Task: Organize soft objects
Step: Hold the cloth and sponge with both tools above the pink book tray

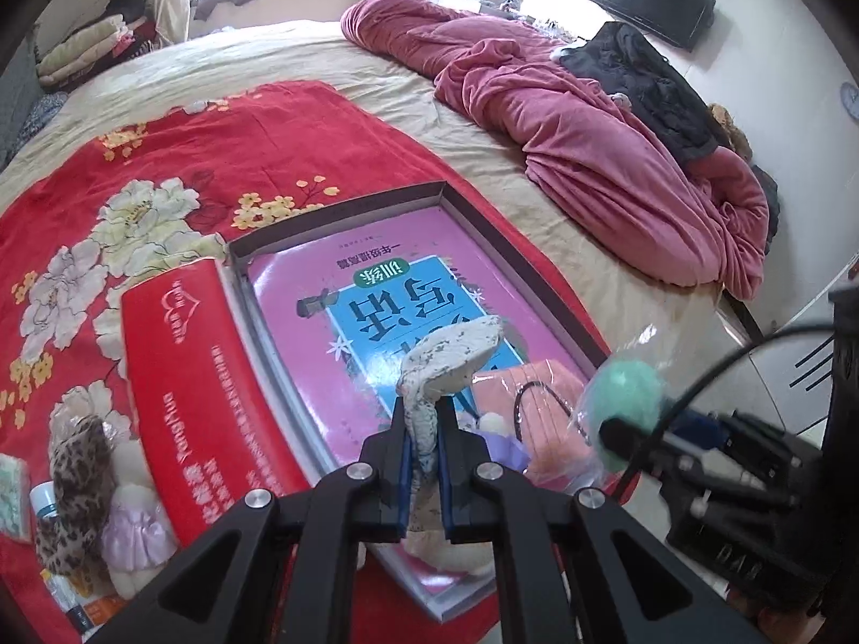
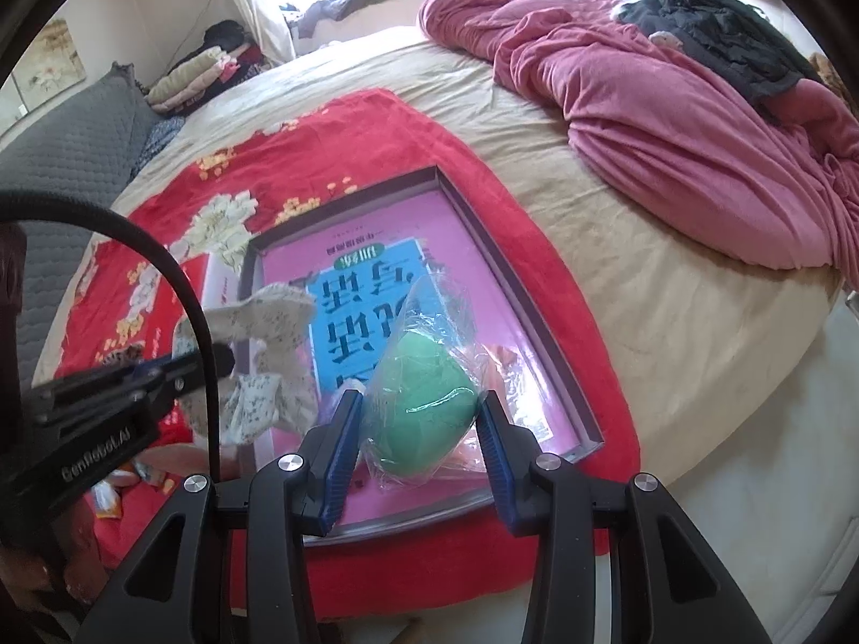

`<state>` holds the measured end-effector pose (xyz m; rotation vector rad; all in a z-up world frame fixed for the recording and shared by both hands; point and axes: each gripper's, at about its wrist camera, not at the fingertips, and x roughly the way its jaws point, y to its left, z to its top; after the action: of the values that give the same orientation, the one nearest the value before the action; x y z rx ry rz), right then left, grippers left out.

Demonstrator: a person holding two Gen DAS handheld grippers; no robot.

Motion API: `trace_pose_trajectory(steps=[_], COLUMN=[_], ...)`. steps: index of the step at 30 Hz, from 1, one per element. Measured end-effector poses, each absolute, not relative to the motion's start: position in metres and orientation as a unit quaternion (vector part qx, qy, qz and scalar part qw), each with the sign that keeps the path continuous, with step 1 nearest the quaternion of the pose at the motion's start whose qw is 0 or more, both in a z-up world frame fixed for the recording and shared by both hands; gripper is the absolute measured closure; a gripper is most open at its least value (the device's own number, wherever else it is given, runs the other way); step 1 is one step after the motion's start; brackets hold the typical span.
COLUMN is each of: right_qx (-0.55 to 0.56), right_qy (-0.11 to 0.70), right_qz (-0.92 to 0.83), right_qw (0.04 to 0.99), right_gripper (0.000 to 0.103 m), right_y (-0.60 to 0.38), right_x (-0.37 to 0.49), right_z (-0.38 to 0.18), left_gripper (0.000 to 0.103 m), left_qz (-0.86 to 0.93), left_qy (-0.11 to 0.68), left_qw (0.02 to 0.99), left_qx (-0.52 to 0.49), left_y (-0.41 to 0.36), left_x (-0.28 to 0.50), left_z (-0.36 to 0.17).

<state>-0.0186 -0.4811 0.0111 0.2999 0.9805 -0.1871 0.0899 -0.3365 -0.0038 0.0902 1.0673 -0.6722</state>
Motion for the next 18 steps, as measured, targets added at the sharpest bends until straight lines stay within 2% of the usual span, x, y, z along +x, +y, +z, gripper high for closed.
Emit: trace_pose_trajectory(steps=[18], right_qx=[0.139], right_qy=[0.517], right_qz=[-0.059], right_qw=[0.843], right_gripper=[0.058], right_y=[-0.484], right_x=[0.008], right_z=[-0.036], left_gripper=[0.095], left_qz=[-0.306], left_qy=[0.524], left_qw=[0.794], left_qx=[0.029], left_y=[-0.345], left_x=[0.107], left_z=[-0.027])
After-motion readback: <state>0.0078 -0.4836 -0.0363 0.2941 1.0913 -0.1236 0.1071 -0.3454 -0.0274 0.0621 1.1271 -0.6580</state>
